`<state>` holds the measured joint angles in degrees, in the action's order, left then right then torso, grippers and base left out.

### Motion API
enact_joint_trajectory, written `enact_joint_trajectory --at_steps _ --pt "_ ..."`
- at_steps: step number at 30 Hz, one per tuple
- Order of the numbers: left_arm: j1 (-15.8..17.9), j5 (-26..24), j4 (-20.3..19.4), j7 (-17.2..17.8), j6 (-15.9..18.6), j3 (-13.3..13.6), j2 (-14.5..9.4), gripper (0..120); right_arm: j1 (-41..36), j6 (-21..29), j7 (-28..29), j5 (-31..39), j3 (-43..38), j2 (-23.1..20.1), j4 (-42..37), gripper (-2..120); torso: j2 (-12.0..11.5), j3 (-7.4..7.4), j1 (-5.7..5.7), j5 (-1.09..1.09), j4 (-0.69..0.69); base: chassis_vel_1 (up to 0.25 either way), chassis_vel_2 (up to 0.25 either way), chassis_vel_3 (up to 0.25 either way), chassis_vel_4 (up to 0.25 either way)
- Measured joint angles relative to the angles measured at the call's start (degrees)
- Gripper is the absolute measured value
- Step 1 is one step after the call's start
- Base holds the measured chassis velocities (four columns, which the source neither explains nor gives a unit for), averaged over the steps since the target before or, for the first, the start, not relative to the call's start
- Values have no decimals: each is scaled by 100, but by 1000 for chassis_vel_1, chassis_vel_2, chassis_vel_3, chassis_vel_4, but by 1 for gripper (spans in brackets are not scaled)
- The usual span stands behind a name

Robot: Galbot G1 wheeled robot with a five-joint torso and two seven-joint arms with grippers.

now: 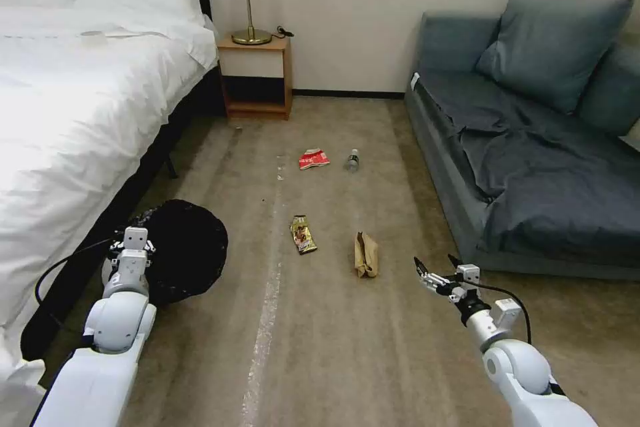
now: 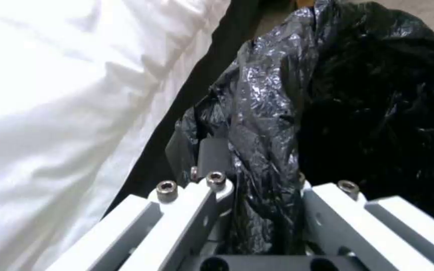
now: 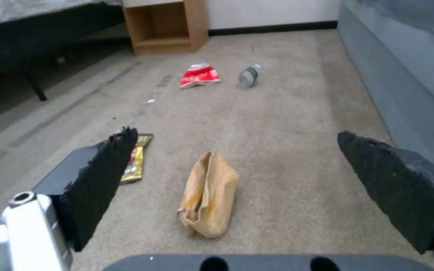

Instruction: Pick up the trash bin, then pick up the garbage on the floor and place it into the trash bin.

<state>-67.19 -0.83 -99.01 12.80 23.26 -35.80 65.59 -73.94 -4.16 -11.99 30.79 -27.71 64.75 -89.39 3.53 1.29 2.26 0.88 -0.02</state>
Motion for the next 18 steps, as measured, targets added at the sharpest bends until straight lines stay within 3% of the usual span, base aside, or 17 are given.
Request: enact_joint_trajectory --at_steps 18 --pt "47 -469 -56 1 -124 54 49 5 -47 -23 -215 35 -105 23 104 100 0 0 -1 0 0 0 0 0 0"
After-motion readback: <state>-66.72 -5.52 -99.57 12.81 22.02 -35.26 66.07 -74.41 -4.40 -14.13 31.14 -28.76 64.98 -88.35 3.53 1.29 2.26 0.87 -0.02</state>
